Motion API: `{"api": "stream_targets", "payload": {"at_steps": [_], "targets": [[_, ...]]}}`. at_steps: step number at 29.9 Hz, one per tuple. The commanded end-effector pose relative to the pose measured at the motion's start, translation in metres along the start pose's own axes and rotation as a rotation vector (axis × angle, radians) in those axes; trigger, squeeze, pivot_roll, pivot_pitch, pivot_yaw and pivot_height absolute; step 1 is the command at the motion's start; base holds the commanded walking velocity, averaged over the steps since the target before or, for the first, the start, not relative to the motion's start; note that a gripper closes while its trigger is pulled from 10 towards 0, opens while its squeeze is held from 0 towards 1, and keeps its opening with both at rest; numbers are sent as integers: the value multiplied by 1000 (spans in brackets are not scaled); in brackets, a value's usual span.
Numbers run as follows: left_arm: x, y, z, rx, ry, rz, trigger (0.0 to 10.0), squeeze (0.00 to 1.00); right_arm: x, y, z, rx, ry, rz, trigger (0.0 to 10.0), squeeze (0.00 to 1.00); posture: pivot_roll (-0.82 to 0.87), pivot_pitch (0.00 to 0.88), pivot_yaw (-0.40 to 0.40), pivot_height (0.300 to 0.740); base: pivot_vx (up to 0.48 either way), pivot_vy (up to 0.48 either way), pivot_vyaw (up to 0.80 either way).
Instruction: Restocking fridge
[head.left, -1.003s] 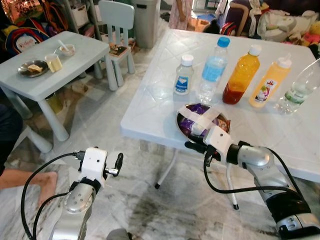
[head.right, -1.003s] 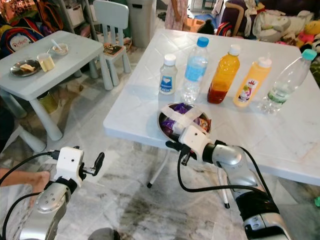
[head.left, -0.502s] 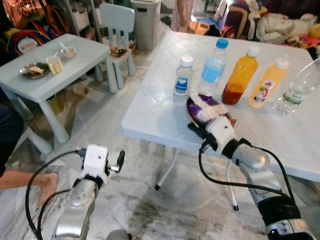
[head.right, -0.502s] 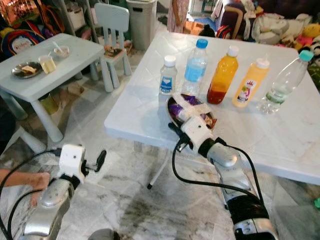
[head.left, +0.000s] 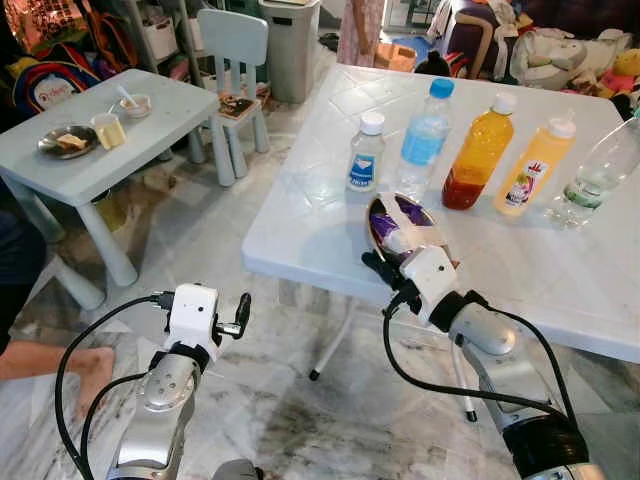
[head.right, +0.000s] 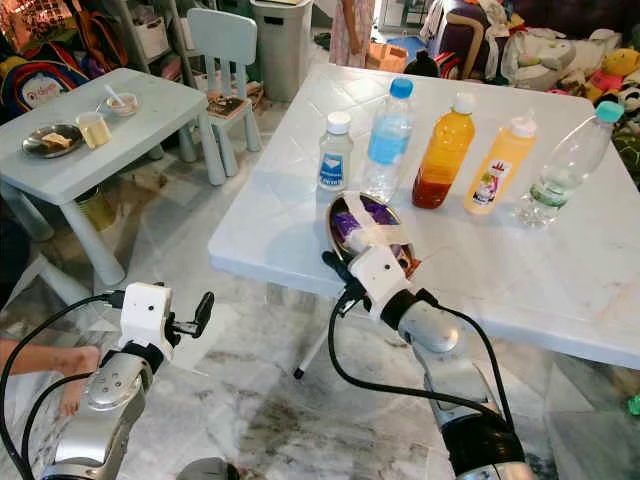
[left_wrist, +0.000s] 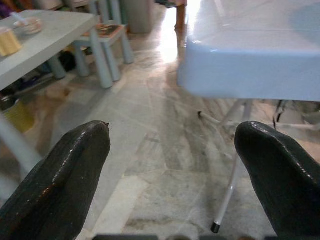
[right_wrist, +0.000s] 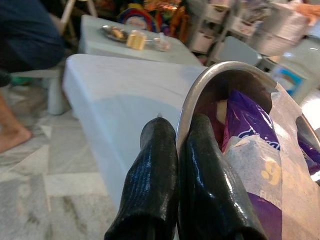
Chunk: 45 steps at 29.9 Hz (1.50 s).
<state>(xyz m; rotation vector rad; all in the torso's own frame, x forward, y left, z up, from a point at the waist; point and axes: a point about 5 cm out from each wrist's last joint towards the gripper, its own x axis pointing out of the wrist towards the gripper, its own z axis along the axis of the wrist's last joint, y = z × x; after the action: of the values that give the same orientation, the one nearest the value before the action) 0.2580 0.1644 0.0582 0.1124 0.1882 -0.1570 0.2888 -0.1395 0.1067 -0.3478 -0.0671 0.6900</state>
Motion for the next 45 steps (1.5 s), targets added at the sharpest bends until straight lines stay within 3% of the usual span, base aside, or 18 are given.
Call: {"api": "stream_targets", "payload": {"at_steps": [1,17,29,34,39,45], "targets": [[-1,1,-4,6,14,12,10000,0,3,0,13,-34,-45,19,10000,0,17,0,-32,740,0,0,475],[2,-2,-7,12,11,14,10000,0,4,10,17,-98,-59,113,10000,0,8,0,-42,740,0,0,778],[-14,9,-32,25,69,53,10000,0,-4,24,2,-13,-37,90,10000,0,31,0,-102,740,0,0,788],[-10,7,-33,47,60,52,10000,0,0,28,0,-24,-37,96,10000,0,41,0,-100,740,0,0,788],[-5,17,-17,114,-11,85,10000,0,6,24,5,-35,-62,50,10000,0,45,0,-76,740,0,0,788],[-17,34,-16,127,-30,138,10000,0,-4,25,3,-47,-64,30,10000,0,48,0,-53,740,0,0,788]]}}
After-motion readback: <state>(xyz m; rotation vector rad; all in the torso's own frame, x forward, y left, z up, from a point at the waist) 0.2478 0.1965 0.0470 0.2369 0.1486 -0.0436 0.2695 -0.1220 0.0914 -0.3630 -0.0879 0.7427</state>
